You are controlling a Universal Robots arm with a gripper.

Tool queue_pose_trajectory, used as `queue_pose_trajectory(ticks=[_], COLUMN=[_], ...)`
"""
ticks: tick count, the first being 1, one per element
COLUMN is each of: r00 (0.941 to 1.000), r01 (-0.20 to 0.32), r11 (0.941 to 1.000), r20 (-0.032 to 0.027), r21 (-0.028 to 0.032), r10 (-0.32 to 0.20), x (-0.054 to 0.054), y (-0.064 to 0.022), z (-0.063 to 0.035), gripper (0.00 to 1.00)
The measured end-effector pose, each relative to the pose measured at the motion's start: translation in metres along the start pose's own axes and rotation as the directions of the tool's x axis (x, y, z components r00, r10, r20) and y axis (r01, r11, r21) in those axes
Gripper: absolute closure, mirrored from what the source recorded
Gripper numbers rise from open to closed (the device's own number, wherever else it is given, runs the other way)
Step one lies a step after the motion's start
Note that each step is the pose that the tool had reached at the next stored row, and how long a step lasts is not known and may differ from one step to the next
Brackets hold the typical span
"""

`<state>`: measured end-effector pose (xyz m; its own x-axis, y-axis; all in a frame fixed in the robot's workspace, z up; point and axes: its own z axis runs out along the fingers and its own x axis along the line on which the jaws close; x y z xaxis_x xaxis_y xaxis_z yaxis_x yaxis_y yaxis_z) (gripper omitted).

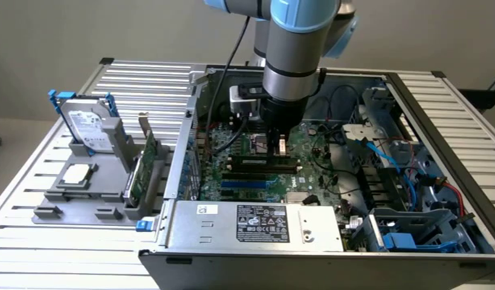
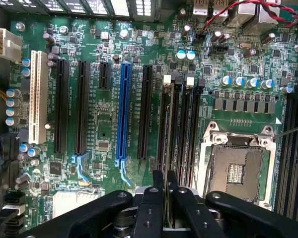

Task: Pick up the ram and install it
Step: 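Insert the ram into the slot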

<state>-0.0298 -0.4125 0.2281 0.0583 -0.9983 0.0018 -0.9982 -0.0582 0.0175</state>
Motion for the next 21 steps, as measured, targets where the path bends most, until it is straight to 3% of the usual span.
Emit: queue_pose_trajectory(ticks=[6,21], r00=[1.0000,1.0000], r01=[0.000,-0.004], r11=[1.0000,1.0000], r20=[-0.0062,-0.0065], r21=[-0.0003,-0.0002], r10=[0.000,0.004], x=[0.0000,0.0001], y=[-0.0001,-0.0015], z=[0.0024,0.0037], gripper=[0.86,0.86])
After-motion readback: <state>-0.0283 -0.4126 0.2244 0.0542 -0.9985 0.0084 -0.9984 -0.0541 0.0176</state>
